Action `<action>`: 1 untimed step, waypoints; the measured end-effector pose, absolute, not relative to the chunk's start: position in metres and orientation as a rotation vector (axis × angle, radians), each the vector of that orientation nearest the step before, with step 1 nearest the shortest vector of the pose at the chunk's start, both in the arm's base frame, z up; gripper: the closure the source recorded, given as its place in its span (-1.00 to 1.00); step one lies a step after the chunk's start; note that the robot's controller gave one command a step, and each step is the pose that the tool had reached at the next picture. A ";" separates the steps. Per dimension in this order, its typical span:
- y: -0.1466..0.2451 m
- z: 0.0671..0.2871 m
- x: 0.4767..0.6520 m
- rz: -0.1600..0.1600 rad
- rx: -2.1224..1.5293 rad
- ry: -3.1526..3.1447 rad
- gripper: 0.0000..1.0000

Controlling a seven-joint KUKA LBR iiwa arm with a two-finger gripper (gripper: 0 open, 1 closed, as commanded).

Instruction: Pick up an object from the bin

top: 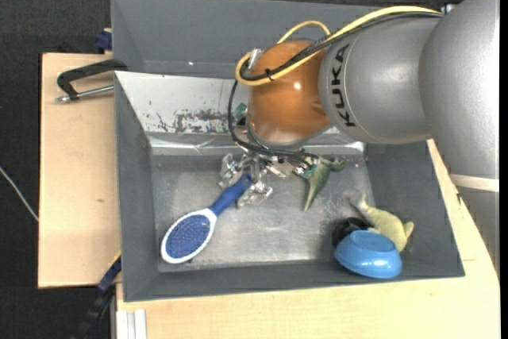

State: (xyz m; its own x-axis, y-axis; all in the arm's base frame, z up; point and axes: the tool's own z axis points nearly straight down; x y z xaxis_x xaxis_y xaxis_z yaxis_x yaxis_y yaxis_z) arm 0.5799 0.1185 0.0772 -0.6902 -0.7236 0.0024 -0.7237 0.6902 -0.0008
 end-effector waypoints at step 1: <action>0.120 0.079 0.581 0.000 1.235 -2.893 1.00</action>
Offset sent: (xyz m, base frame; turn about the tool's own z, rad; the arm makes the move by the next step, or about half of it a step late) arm -0.0002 0.0001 0.0003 0.0000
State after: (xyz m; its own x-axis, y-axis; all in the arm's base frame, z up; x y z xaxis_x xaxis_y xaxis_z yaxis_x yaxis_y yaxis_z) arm 0.5811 0.1196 0.0794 -0.6917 -0.7222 -0.0040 -0.7222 0.6917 -0.0014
